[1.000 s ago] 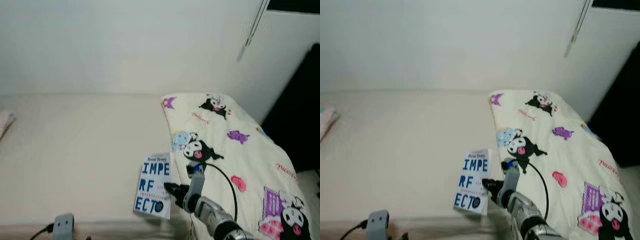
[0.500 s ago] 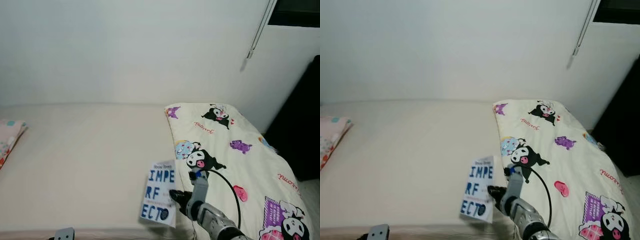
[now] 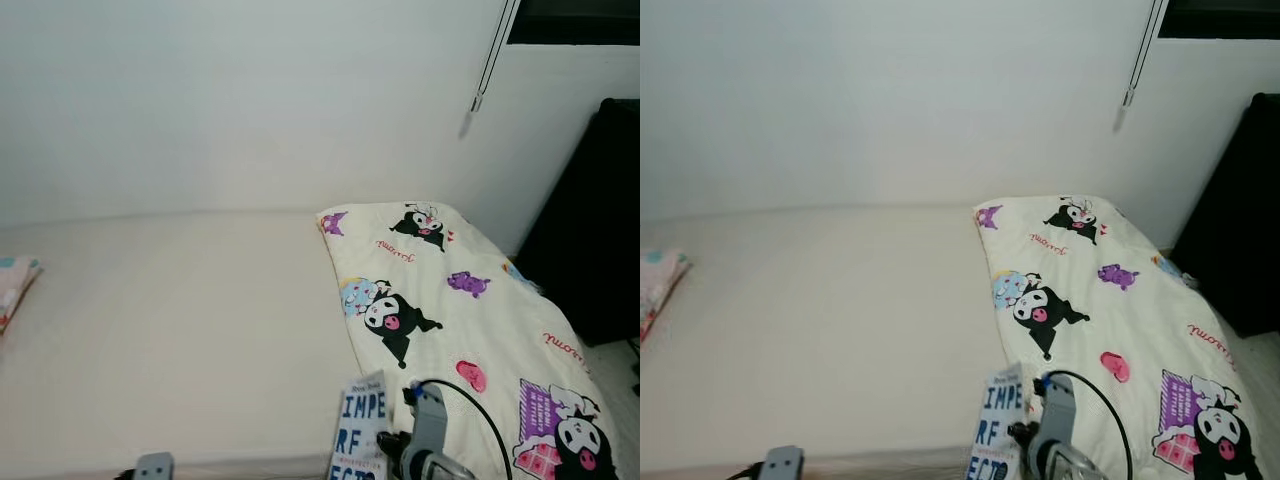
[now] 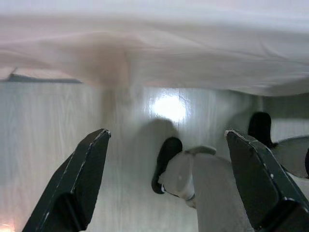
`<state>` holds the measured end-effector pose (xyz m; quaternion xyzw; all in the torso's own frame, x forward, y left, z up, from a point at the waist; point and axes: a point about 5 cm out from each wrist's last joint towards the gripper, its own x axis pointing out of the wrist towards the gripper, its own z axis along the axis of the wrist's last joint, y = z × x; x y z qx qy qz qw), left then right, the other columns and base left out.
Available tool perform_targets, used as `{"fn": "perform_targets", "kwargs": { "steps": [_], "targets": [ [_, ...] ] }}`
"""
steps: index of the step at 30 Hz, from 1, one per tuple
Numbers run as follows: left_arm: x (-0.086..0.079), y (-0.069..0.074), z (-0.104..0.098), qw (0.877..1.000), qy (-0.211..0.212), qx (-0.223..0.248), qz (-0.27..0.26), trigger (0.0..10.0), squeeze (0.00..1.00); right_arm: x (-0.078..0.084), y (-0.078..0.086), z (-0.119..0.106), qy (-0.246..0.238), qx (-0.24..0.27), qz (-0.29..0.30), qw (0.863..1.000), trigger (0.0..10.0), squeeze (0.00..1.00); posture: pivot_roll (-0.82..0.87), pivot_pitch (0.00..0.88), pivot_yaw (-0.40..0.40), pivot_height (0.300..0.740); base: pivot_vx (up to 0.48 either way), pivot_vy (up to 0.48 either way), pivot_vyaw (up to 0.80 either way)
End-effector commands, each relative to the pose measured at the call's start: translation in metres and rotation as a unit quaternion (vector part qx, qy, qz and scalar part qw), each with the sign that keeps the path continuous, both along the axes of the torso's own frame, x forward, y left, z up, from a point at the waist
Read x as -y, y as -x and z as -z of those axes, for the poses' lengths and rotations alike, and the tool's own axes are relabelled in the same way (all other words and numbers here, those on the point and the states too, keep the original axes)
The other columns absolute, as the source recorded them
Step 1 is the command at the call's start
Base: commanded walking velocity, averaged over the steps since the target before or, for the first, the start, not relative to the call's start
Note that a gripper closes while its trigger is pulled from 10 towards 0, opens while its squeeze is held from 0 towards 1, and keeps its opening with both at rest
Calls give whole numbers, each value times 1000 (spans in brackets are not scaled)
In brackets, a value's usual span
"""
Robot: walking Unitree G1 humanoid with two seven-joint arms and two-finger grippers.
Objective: Clean up the room
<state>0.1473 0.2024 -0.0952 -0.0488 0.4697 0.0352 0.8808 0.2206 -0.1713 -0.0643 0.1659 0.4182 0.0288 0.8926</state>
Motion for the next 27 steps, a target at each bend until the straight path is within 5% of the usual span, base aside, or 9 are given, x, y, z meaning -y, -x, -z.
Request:
{"fn": "perform_targets", "kwargs": {
  "steps": [1,11,16,27],
  "targets": [
    [1,-1,0,1000,-1,-7,9,10000,0,3,3,2,11,-5,-2,1000,10000,0,-10,0,-13,740,0,0,0],
    [19,-19,-4,999,11,1,44,10000,0,-1,25,14,59,-38,-77,995,10000,0,-89,0,6,740,0,0,0],
    [31,-16,-1,996,11,-16,89,10000,0,-19,33,19,78,-38,-165,982,10000,0,-149,0,32,740,0,0,0],
    [35,-17,-1,995,13,-16,97,10000,0,-15,36,20,79,-42,-172,981,10000,0,-160,0,33,740,0,0,0]
  ]
}}
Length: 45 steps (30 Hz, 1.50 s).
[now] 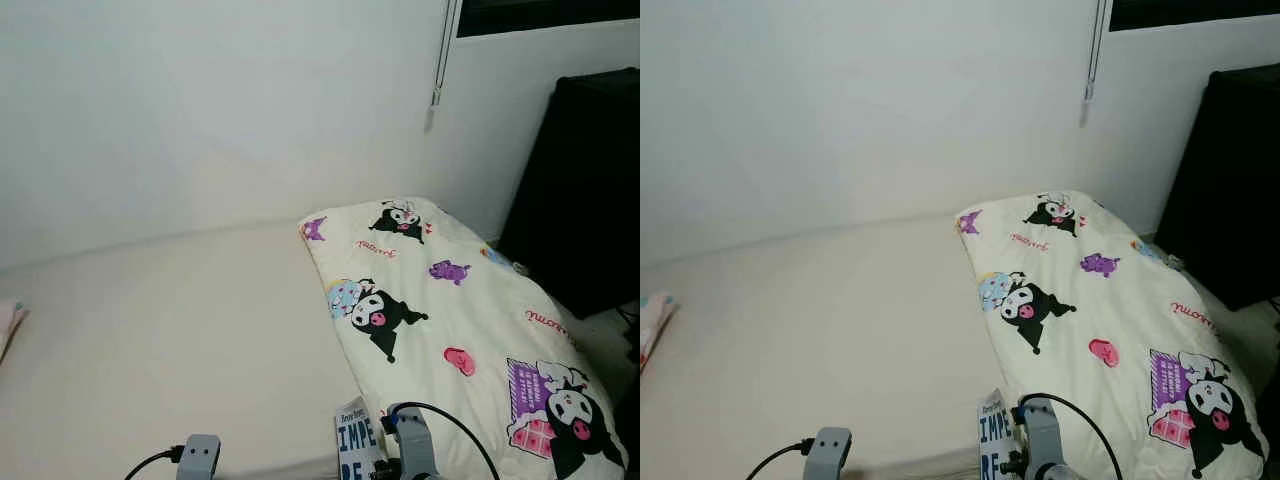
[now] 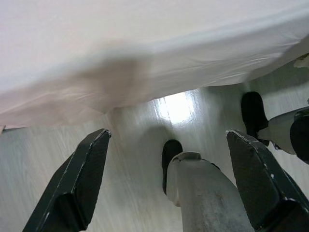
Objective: Clean up the room
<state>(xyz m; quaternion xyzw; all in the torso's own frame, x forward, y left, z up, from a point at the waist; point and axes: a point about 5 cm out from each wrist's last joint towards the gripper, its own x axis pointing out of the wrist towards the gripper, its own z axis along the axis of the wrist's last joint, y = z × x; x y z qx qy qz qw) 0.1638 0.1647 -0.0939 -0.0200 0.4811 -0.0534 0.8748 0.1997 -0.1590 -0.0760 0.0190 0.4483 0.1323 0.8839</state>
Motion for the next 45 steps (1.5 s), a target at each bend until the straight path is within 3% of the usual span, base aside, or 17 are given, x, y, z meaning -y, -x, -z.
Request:
{"fn": "perform_targets", "kwargs": {
  "steps": [1,10,16,18,22,23,26,29,31,33,37,45],
  "targets": [
    [-2,0,0,1000,-4,-6,5,10000,0,-3,16,8,-3,-35,-10,999,10000,0,-160,0,33,740,0,0,0],
    [-5,-1,0,1000,-6,-3,3,10000,0,-5,12,6,1,-21,-21,1000,10000,0,-129,0,24,740,0,0,0],
    [-6,-4,-2,999,6,9,-33,10000,0,1,-19,-12,-36,41,27,998,10000,0,-88,0,7,740,0,0,800],
    [-6,-4,-2,999,6,9,-34,10000,0,1,-22,-14,-39,45,30,998,10000,0,-88,0,7,740,0,0,797],
    [-6,-2,-1,1000,3,6,-28,10000,0,3,-38,-25,-48,77,31,995,10000,0,-118,0,29,740,0,0,794],
    [-7,-2,-1,1000,-4,3,-20,10000,0,5,-49,-34,-55,105,27,993,10000,0,-132,0,40,740,0,0,794],
    [-9,-3,-2,1000,-10,4,-13,10000,0,4,-56,-40,-51,125,6,991,10000,0,-133,0,44,740,0,0,794],
    [-12,-5,-3,1000,-14,5,-12,10000,0,2,-54,-39,-23,124,-46,991,10000,0,-133,0,48,740,0,0,794],
    [-15,-6,-4,1000,-11,7,-24,10000,0,-3,-46,-33,11,112,-117,987,10000,0,-121,0,45,740,0,0,794],
    [-18,-8,-5,999,-13,11,-30,10000,0,-4,-34,-25,29,85,-144,985,10000,0,-107,0,29,740,0,0,794],
    [-20,-11,-7,998,-4,19,-65,10000,0,-2,-16,-12,45,44,-163,985,10000,0,-64,0,-2,740,0,0,794],
    [-13,-6,-3,998,2,10,-70,10000,0,7,-10,-8,57,26,-138,988,10000,0,-66,0,-4,740,0,0,794]
  ]
}}
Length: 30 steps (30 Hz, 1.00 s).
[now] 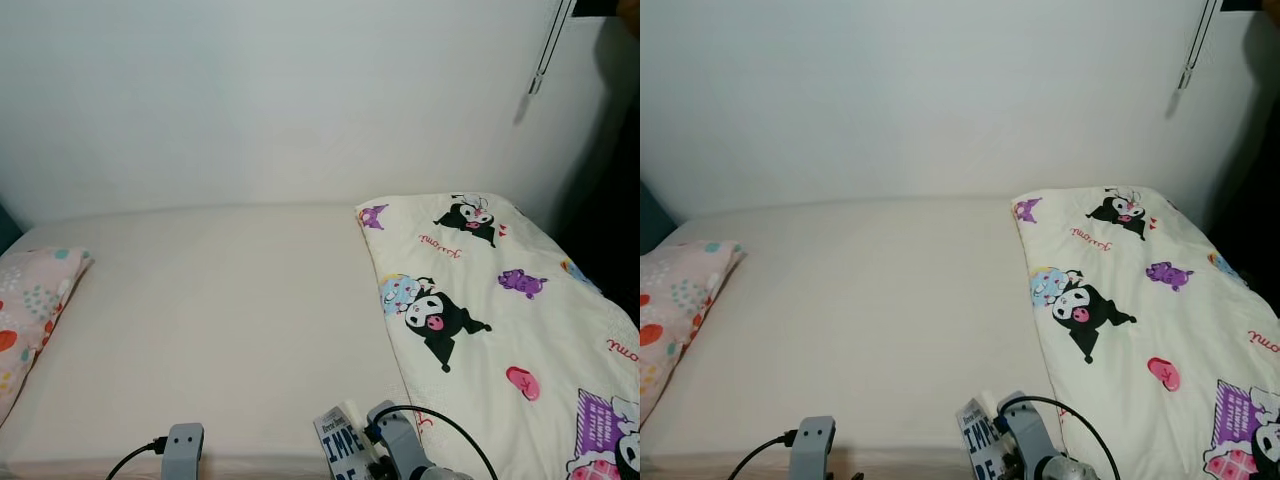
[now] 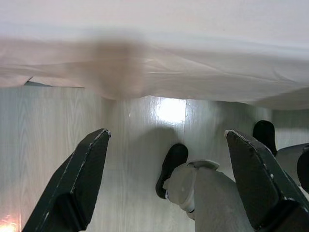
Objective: Clean up the room
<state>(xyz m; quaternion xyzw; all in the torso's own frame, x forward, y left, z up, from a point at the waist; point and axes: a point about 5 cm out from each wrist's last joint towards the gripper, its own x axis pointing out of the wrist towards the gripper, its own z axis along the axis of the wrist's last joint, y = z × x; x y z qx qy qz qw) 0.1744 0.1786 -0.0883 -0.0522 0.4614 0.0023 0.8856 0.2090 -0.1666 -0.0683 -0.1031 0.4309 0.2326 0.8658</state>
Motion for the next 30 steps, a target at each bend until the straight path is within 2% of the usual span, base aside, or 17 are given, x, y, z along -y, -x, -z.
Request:
{"fn": "perform_targets", "kwargs": {
  "steps": [1,5,14,21,30],
  "targets": [
    [0,9,5,1000,-2,-20,-9,10000,0,3,2,1,-2,-3,26,1000,10000,0,-63,0,-7,740,0,0,794],
    [-1,14,7,999,2,-36,-18,10000,0,5,3,2,0,-5,36,999,10000,0,-62,0,-11,740,0,0,794],
    [-2,16,8,999,0,-38,-20,10000,0,1,0,1,-8,-7,39,999,10000,0,-38,0,-29,740,-480,0,794],
    [1,15,7,999,-7,-32,1,10000,0,-6,-5,-1,-14,-2,32,999,10000,0,-38,0,-35,740,0,0,794],
    [2,18,8,999,-10,-37,9,10000,0,-8,2,3,-11,-13,16,1000,10000,0,-37,0,-42,740,0,0,794]
  ]
}}
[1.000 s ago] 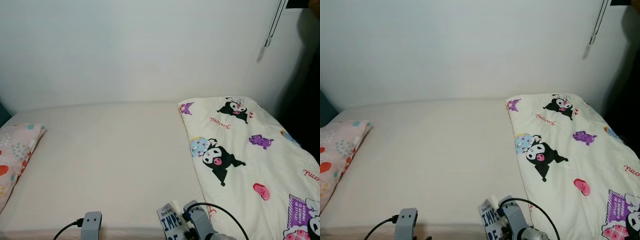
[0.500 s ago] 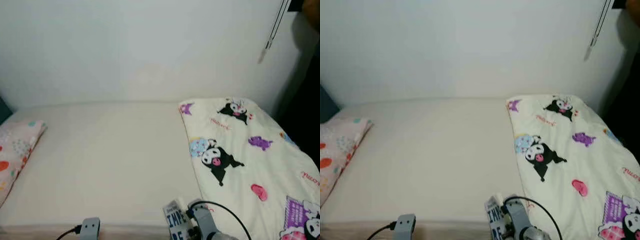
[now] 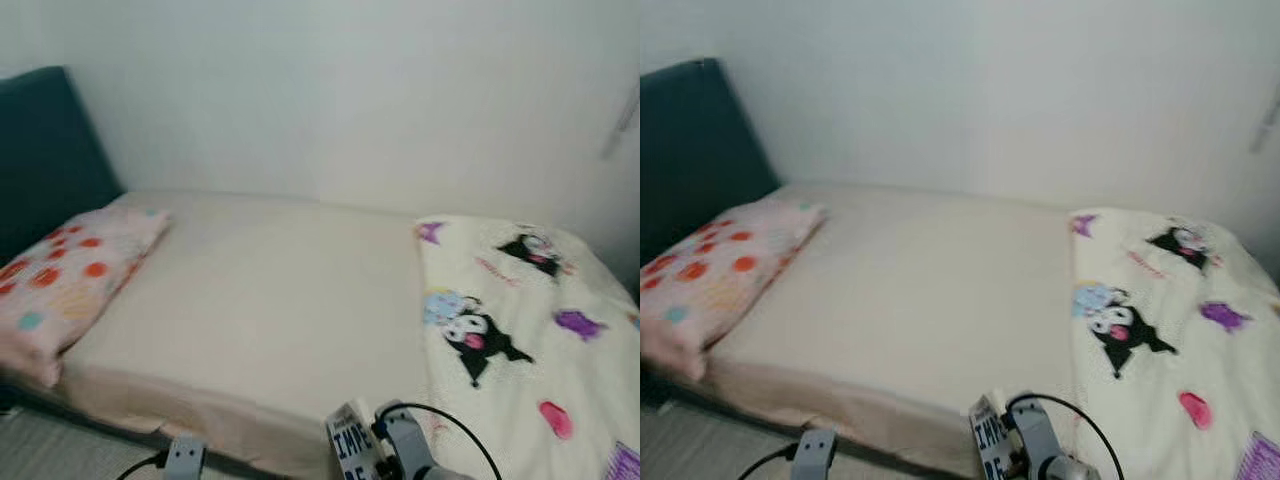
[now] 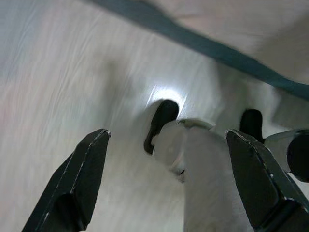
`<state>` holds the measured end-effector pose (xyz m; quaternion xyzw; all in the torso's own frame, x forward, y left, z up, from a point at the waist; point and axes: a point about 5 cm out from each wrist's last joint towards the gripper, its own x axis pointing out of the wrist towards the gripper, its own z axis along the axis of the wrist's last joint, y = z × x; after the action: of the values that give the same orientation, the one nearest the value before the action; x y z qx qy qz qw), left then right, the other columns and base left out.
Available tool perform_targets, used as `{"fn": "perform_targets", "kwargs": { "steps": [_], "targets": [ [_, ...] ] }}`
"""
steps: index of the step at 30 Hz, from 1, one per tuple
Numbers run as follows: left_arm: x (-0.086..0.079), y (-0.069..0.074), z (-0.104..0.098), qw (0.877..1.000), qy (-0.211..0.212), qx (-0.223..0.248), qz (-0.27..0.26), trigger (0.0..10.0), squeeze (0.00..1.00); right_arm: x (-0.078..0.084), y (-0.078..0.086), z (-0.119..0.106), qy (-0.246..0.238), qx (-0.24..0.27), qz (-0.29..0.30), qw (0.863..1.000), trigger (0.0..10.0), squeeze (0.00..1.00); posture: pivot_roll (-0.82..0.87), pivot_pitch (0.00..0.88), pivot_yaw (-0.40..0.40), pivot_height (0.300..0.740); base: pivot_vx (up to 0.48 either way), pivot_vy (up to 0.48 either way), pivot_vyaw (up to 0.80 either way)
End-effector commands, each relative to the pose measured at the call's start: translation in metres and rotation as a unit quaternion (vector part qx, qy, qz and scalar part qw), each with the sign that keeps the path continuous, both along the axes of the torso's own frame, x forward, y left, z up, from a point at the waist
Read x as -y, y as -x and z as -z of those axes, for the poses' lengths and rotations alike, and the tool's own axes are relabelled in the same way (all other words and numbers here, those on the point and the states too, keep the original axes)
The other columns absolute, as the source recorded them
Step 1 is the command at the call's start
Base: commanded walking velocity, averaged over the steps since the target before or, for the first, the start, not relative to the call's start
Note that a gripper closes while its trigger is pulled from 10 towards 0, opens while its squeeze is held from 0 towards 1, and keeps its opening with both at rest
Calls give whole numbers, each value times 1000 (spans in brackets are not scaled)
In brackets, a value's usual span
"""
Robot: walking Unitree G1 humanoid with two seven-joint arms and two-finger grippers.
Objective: Clean up the room
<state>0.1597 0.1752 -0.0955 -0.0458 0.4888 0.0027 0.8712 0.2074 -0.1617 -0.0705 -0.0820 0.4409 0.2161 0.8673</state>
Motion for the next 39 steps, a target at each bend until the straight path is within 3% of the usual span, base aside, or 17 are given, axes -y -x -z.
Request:
{"fn": "perform_targets", "kwargs": {
  "steps": [1,18,32,39],
  "targets": [
    [-2,3,1,1000,-5,-6,5,10000,0,-3,1,0,-2,-1,-8,1000,10000,0,-37,0,-42,740,0,0,794],
    [-1,4,2,1000,-14,-8,27,10000,0,-6,6,3,2,-12,-28,1000,10000,0,-39,0,-39,740,0,0,794],
    [1,2,1,1000,-5,-6,12,10000,0,-5,5,3,4,-11,-22,1000,10000,0,-40,0,-42,740,0,0,794],
    [2,2,1,1000,1,-6,8,10000,0,-1,3,3,31,-3,-13,999,10000,0,-40,0,-42,740,0,0,796]
  ]
}}
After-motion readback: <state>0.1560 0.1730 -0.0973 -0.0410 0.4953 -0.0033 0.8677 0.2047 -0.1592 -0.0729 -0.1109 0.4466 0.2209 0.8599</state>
